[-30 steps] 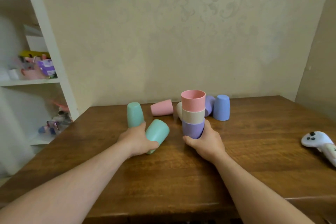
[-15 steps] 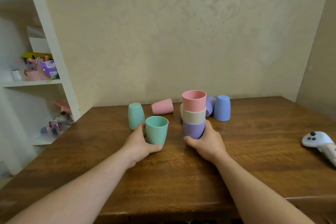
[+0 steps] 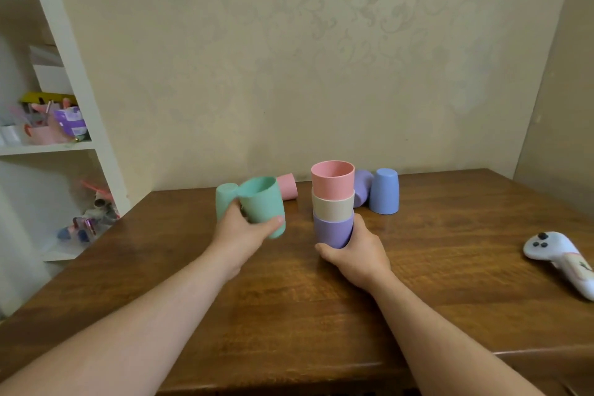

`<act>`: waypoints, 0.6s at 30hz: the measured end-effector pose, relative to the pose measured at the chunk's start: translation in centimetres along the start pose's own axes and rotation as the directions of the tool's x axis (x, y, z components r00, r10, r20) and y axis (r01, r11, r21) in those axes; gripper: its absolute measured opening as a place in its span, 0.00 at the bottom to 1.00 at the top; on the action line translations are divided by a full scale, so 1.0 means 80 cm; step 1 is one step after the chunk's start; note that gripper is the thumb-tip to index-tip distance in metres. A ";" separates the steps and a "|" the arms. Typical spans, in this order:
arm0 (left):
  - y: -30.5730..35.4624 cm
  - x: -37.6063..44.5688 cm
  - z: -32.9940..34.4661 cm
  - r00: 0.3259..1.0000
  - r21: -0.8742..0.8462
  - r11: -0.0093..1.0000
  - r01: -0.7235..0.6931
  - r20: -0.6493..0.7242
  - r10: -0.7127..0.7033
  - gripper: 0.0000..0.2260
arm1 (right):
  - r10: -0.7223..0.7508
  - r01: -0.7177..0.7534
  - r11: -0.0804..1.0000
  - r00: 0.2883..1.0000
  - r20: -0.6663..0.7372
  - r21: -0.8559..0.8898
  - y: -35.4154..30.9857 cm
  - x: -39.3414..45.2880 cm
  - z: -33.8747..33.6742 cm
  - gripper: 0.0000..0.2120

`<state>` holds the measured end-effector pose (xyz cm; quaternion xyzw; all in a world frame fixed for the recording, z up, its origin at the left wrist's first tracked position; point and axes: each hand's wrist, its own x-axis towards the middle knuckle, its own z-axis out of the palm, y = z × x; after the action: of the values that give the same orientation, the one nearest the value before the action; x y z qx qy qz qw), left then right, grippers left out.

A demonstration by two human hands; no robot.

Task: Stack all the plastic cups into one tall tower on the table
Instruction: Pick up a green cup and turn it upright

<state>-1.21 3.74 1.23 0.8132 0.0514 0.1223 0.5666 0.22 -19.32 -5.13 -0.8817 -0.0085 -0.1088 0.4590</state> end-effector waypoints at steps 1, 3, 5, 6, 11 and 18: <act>0.026 0.002 -0.002 0.999 -0.025 0.999 -0.038 -0.033 0.037 0.32 | 0.001 -0.001 1.000 1.000 -0.005 0.003 -0.005 -0.002 -0.003 0.36; 0.075 0.008 -0.002 0.991 -0.079 0.989 -0.123 -0.061 0.118 0.27 | 0.016 -0.016 1.000 1.000 -0.013 -0.004 -0.007 -0.008 -0.005 0.36; 0.121 0.018 0.003 0.976 -0.118 0.970 -0.215 -0.061 0.209 0.26 | 0.023 -0.023 1.000 1.000 0.010 -0.002 -0.004 -0.012 -0.004 0.36; 0.144 0.023 0.006 0.965 -0.113 0.959 -0.261 -0.046 0.257 0.28 | 0.029 -0.029 1.000 1.000 0.013 0.000 -0.006 -0.013 -0.005 0.37; 0.206 0.032 0.035 0.937 -0.148 0.939 -0.309 0.119 0.327 0.32 | 0.025 -0.025 1.000 1.000 0.017 0.003 -0.010 -0.010 -0.008 0.38; 0.135 0.032 0.076 0.942 -0.146 0.989 -0.015 0.331 0.063 0.35 | 0.023 -0.022 1.000 0.999 0.031 -0.015 -0.009 -0.009 -0.008 0.39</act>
<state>2.25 -5.03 9.71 0.7809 -0.0706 -0.0029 0.6206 -0.67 -19.36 -4.35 -0.8867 -0.0050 -0.0897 0.4535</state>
